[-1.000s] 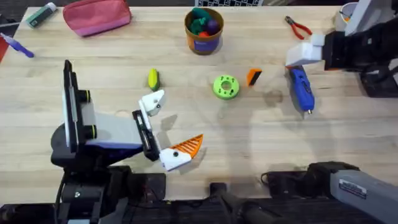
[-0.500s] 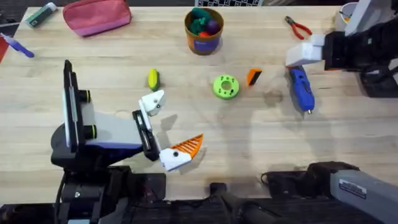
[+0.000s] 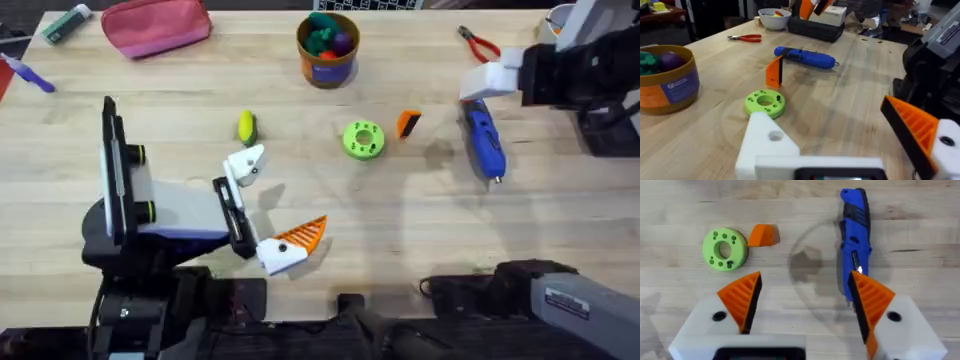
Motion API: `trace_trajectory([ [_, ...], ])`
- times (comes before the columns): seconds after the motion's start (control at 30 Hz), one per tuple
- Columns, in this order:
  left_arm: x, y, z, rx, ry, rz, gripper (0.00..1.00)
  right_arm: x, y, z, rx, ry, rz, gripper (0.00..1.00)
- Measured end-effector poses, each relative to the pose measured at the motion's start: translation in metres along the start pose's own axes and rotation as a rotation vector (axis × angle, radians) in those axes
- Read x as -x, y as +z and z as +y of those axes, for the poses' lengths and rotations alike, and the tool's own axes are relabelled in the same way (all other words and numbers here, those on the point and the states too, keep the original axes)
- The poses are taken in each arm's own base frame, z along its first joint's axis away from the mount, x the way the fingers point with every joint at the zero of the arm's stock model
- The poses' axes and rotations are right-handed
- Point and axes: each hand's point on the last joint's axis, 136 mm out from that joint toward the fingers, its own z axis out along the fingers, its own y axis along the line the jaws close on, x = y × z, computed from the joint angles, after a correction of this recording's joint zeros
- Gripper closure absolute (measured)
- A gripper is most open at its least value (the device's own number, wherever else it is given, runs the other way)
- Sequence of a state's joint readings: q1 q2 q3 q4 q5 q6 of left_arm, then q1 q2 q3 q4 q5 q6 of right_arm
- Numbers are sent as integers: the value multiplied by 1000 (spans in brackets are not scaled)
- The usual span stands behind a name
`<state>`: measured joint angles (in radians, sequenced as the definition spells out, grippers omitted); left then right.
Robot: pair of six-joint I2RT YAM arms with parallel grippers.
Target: Pick up the gripper from the table and insert it into the empty holder that is missing its gripper. Then pick up a screw, insert it into the mounting hole, and use the screwdriver to tighten it. Finally, clean up the table by picking up the vegetable and placing it into the bucket.
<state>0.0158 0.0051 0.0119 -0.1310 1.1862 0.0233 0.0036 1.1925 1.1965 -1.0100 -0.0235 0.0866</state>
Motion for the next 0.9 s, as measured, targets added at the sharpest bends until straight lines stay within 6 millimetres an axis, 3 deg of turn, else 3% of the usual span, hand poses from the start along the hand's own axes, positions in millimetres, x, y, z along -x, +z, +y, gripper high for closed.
trace_trajectory([
  [0.53, 0, 0, 0, 0, 0, 0, 14, 2, 0, 4, 6, 6, -7, 8],
  [0.9, 0, 0, 0, 0, 0, 0, 15, 1, -9, 57, -26, -91, 60, 7],
])
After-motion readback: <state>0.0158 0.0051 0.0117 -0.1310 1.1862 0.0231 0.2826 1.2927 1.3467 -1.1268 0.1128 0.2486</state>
